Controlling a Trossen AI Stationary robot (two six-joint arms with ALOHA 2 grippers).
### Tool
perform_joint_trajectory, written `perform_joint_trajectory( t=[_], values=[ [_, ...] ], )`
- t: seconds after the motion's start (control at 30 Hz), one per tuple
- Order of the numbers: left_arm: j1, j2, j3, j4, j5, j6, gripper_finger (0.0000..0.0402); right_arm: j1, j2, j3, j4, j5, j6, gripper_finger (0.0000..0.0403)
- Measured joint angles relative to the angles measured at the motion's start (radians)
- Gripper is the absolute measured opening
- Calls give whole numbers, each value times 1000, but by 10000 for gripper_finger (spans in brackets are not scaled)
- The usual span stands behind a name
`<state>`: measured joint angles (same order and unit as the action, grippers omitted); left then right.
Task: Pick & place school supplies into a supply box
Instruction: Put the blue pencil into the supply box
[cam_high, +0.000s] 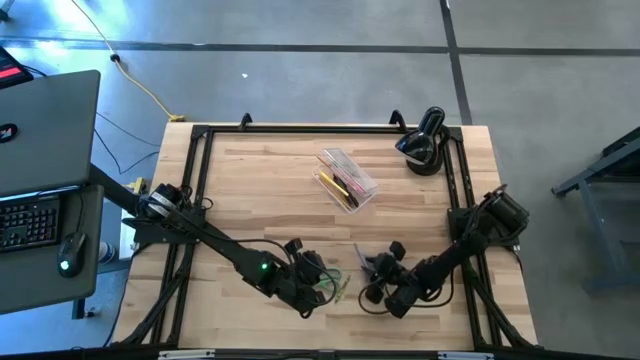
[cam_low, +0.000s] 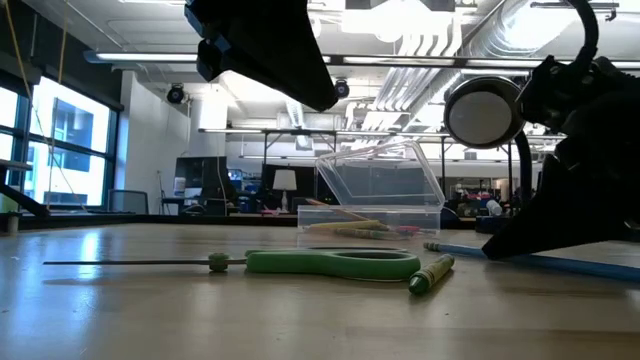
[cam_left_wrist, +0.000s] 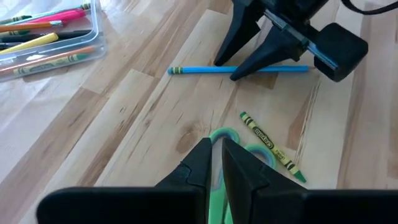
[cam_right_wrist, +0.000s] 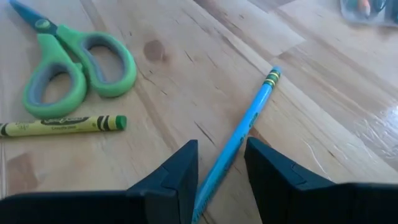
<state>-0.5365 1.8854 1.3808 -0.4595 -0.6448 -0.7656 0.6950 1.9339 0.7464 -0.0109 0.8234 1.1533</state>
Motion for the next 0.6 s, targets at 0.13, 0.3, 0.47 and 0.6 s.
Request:
perform_joint_trajectory(
  t=[0.13, 0.3, 0.47, 0.6],
  values=[
    [0, 0, 0, 11, -1, -30, 67, -4, 0, 0, 1, -3, 51, 116],
    [0, 0, 0, 24, -4, -33, 67, 2, 0, -1, 23, -4, 60, 116],
    [0, 0, 0, 24, -44, -33, 67, 15, 1, -3, 66, 6, 77, 116],
    [0, 0, 0, 24, -63, -33, 67, 25, 2, -3, 72, 32, 77, 116]
  ],
)
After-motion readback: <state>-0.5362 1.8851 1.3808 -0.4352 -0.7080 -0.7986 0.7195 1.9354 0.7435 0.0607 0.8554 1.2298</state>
